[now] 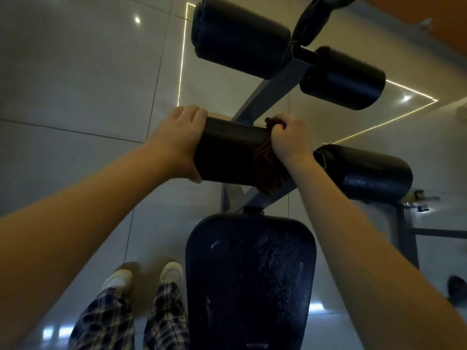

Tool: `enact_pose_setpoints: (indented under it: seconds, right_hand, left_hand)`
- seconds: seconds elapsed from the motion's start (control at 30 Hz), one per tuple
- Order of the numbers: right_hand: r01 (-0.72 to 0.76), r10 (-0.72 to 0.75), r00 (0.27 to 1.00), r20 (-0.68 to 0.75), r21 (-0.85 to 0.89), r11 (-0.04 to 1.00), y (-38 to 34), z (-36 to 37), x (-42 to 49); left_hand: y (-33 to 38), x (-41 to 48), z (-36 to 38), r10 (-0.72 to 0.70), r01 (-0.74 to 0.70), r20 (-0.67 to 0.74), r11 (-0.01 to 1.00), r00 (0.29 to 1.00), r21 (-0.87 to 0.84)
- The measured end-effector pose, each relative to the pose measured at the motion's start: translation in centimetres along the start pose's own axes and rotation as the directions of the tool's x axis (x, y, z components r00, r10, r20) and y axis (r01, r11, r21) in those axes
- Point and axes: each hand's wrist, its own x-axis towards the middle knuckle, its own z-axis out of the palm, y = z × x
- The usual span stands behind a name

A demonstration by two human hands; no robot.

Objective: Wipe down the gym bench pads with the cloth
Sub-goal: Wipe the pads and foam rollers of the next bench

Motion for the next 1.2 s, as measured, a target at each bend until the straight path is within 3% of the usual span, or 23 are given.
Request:
enact_pose_setpoints:
  seconds: [0.07, 0.2, 0.3, 0.43, 0.67, 0.83, 0.93, 1.03, 1.13, 1.2]
  right_hand:
    - [0.018, -0.019, 1.0, 0.019, 0.043, 0.999, 0.5, -0.2, -0.2]
    - [0.198, -0.191, 0.97, -0.15, 0.027, 0.98, 1.4, 1.1, -4.4]
    - [0.231, -0.223, 0.945, -0.238, 0.004, 0.973, 1.7, 1.7, -7.0]
    - [0.226, -0.231, 0.941, -0.249, -0.047, 0.973, 1.4, 1.5, -8.0]
    - [0.101, -0.097, 0.962, -0.255, 0.001, 0.995, 0.6, 1.1, -12.3]
    - [-0.115, 0.124, 0.989, -0.084, 0.109, 0.987, 1.5, 2.6, -19.7]
    - [-0.282, 0.286, 0.958, -0.013, 0.131, 0.95, 3.2, 4.5, -24.2]
    - [-0.436, 0.461, 0.887, -0.038, 0.26, 0.861, 5.1, 7.6, -27.4]
    - [-0.502, 0.548, 0.836, -0.033, 0.358, 0.788, 6.8, 11.8, -28.4]
    - [-0.483, 0.531, 0.846, -0.038, 0.368, 0.795, 7.7, 14.8, -27.7]
  left_hand:
    - [0.3, -0.4, 0.1, 0.025, -0.024, -0.024, 0.999, 0.999, 0.038]
    - [0.2, 1.3, -1.5, -0.051, 0.051, 0.134, 0.999, 0.99, 0.009]
    - [-0.3, 2.5, -2.3, -0.052, 0.064, 0.242, 0.997, 0.969, -0.043]
    - [-0.8, 3.3, -2.2, -0.023, 0.05, 0.265, 0.994, 0.964, -0.096]
    - [-1.2, 2.5, -2.2, 0.036, -0.016, 0.219, 0.996, 0.975, -0.092]
    - [-1.7, 0.8, -1.1, 0.187, -0.195, 0.078, 0.975, 0.979, 0.11]
    - [-1.8, 0.8, -1.2, 0.255, -0.268, 0.084, 0.934, 0.963, 0.235]
    - [-1.9, 0.5, -0.4, 0.304, -0.305, 0.047, 0.915, 0.952, 0.265]
    - [-2.1, -0.7, 1.6, 0.383, -0.333, -0.071, 0.868, 0.921, 0.369]
    - [-2.2, -1.9, 3.1, 0.379, -0.282, -0.146, 0.85, 0.914, 0.444]
